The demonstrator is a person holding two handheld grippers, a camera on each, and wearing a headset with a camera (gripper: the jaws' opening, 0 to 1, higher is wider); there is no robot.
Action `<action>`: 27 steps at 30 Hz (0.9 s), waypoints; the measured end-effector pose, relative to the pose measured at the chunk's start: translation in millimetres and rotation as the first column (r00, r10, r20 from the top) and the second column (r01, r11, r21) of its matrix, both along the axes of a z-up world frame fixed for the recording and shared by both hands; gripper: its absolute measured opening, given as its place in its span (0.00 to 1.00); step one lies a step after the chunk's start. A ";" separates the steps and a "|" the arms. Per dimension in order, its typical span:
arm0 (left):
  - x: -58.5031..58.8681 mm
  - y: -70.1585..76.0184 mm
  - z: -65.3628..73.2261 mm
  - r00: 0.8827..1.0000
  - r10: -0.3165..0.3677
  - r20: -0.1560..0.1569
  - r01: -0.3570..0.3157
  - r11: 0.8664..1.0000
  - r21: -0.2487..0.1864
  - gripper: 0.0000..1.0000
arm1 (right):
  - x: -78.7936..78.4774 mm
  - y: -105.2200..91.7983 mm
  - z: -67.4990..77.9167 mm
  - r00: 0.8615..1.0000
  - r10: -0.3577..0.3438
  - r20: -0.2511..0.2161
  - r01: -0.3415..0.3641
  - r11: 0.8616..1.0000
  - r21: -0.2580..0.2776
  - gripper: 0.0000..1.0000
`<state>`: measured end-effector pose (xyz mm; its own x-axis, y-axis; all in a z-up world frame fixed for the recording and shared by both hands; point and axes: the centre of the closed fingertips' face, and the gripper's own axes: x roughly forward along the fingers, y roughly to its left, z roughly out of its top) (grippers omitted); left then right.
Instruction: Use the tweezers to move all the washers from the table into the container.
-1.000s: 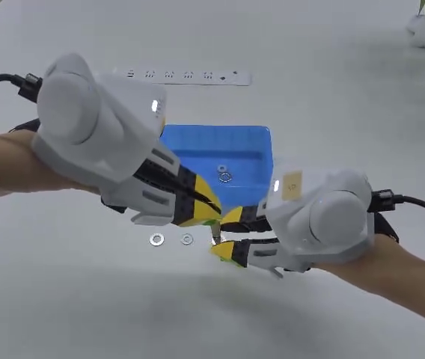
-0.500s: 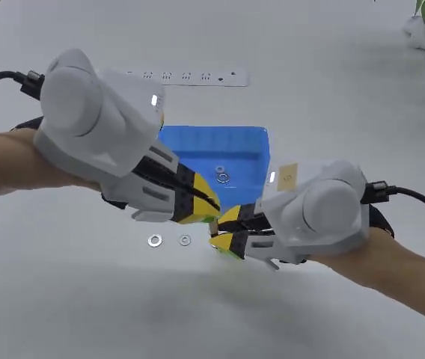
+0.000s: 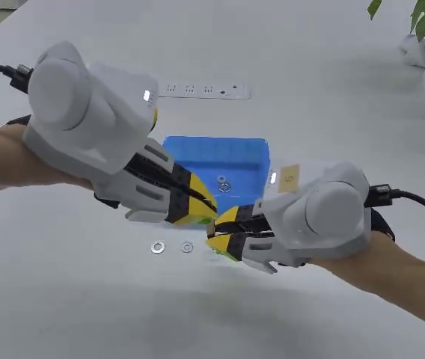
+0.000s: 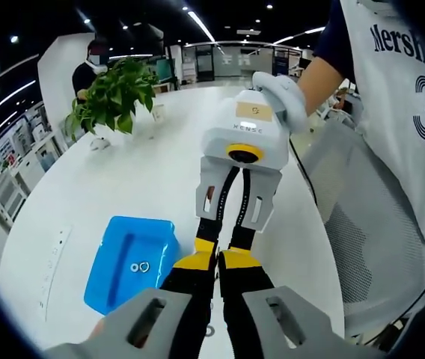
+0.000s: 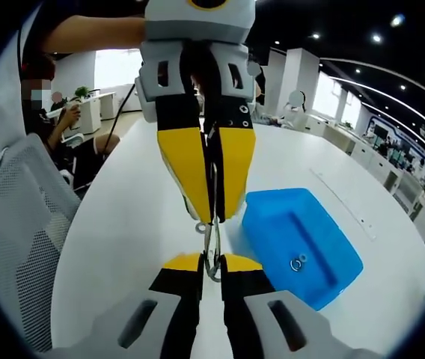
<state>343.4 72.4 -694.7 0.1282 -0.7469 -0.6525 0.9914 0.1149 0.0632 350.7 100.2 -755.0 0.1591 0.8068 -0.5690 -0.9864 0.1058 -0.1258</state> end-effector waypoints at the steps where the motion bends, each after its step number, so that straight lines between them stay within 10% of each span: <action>1: -0.1 0.4 1.9 1.000 0.001 0.002 -0.001 1.000 -0.001 0.06 | 0.0 0.2 1.0 1.000 0.000 0.002 0.000 1.000 0.001 0.10; 12: 4.5 6.0 37.2 0.998 -0.002 0.069 0.002 1.000 -0.003 0.06 | 11.1 6.4 39.9 0.997 0.007 0.074 -0.009 1.000 0.029 0.10; 27: 48.6 11.2 66.3 0.986 -0.027 0.162 0.025 1.000 0.013 0.06 | 56.7 17.6 69.3 0.989 -0.005 0.149 -0.003 0.998 0.058 0.10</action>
